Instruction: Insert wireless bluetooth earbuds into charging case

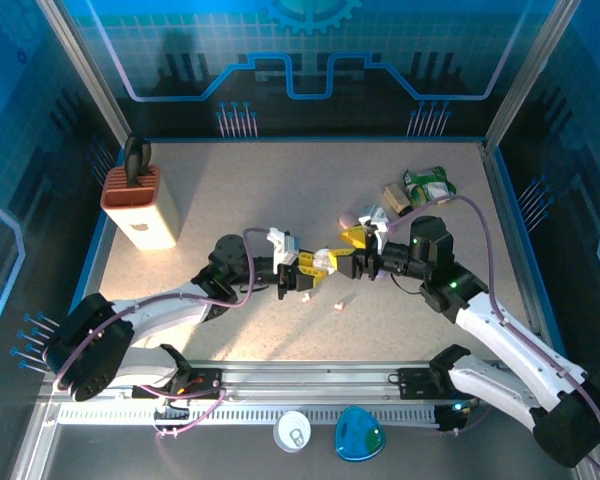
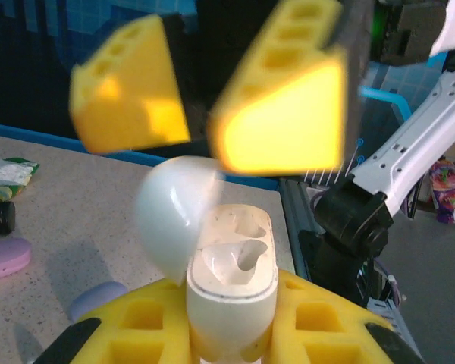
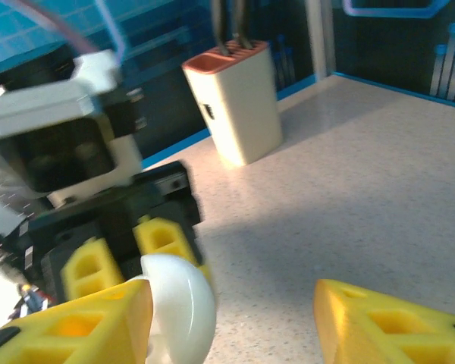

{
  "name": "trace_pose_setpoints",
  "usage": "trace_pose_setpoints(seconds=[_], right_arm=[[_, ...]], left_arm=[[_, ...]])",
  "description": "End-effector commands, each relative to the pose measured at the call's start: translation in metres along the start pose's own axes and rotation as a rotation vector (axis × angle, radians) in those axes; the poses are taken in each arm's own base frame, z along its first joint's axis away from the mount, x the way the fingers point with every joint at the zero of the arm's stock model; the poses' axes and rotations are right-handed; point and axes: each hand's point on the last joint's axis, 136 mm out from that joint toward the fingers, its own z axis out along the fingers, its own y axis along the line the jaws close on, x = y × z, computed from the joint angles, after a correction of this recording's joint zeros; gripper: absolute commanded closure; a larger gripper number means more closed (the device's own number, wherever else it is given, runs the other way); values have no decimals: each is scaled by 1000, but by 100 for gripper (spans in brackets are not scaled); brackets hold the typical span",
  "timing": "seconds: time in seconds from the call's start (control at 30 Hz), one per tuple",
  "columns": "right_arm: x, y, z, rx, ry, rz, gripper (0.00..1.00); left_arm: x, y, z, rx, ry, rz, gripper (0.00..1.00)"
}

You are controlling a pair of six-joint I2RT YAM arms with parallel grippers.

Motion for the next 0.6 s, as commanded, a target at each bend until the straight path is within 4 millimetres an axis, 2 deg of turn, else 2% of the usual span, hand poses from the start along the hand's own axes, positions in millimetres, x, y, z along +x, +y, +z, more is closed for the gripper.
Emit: trace_pose_setpoints(seconds=[0.0, 0.17, 0.23, 0.3, 0.43, 0.57], right_arm=[[-11, -14, -1, 94, -6, 29, 41], [-24, -7, -11, 79, -77, 31, 40], [-26, -15, -18, 125, -104, 60, 40], [-22, -32, -24, 203, -95, 108, 40], [6, -75, -30, 378, 17, 224, 40], [37, -101, -23, 481, 140, 290, 40]], left_arm=[[-11, -10, -4, 27, -56, 117, 98], [-8, -2, -10, -44, -71, 155, 100], [-8, 0, -11, -62, -71, 161, 100], [-7, -1, -12, -66, -69, 165, 100], [-11, -1, -15, -77, -87, 163, 100], [-16, 0, -18, -100, -106, 149, 100]])
